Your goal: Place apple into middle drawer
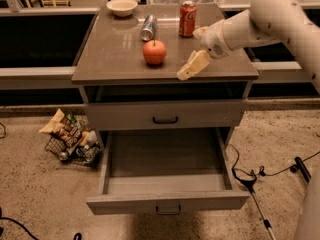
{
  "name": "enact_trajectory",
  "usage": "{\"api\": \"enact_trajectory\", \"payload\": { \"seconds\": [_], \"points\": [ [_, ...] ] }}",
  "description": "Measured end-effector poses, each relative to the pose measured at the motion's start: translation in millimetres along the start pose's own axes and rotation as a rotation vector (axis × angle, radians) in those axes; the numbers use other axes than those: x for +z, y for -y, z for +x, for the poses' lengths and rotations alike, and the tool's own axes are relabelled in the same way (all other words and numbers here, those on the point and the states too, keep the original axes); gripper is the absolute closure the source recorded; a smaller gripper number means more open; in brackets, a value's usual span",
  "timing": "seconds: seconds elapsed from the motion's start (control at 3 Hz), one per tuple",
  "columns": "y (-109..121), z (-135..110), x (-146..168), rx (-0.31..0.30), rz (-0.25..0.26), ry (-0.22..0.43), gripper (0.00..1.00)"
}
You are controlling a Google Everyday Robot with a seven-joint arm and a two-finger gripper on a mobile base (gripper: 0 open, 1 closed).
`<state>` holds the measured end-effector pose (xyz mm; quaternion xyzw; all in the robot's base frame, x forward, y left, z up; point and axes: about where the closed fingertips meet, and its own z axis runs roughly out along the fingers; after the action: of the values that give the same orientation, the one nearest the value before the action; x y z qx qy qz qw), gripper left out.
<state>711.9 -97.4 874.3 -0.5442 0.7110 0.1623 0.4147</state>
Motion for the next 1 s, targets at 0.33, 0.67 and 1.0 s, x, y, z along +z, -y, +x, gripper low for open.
{"api": "enact_trajectory", "payload": {
  "seconds": [0.33, 0.67, 1.0],
  "points": [
    [24.6, -0.3, 50.3, 0.045, 0.05, 0.064, 0.0],
    [40.9, -7.9, 72.8, 0.06, 0.071, 0.114, 0.0],
    [46.7, -25.3, 91.3, 0.06, 0.049, 0.189, 0.0]
  ]
}}
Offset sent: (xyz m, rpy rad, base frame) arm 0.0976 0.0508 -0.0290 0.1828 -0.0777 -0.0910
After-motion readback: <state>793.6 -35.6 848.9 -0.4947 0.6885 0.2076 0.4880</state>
